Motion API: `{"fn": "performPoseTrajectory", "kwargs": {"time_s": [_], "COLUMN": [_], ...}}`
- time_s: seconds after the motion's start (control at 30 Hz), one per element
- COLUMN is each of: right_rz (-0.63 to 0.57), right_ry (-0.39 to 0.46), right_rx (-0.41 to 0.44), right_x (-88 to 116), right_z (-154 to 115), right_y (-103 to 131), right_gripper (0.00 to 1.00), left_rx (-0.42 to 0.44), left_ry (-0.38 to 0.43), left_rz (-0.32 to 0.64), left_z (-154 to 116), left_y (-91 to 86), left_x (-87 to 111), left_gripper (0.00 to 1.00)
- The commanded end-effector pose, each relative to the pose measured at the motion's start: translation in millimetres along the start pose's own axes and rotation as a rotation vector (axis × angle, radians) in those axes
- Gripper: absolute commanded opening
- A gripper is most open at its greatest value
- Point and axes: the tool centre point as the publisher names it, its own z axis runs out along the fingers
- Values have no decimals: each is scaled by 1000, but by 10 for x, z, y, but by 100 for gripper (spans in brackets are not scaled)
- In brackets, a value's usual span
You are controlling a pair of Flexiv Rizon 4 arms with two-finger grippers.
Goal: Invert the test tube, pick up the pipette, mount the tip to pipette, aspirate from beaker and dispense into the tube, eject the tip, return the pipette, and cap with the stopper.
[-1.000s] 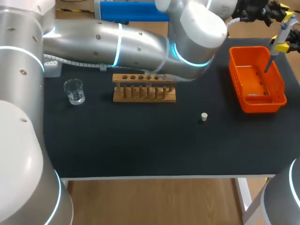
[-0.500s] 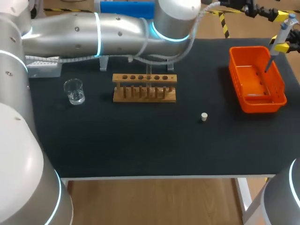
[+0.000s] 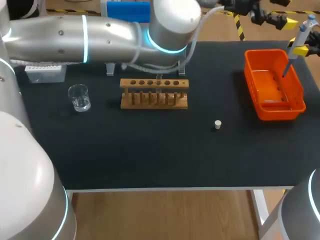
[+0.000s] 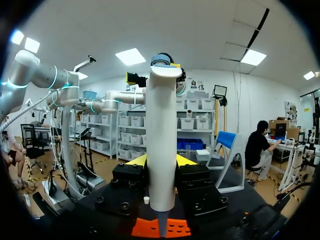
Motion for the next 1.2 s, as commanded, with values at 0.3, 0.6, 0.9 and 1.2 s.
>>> {"fn": "performPoseTrajectory", "kwargs": {"time_s": [0.3,0.6,0.9,1.2], "right_rz": [0,0,0,0], "right_ry": [5,5,5,5], "right_rx": [3,3,3,3], "right_x": [-13,-13,-13,-13], "right_z": [-17,-17,-17,-17], "right_y": [4,4,4,4], "right_gripper": [0,0,0,0], "left_rx": [38,26,26,26], "left_ry": [-96,-149,-149,-149], "left_rz": [-55,-111,-111,-111], "left_z": [-400,-568,-568,-568], "left_y": [456,562,562,562], "left_x": [326,386,386,386], "left_gripper": [100,100,100,100]}}
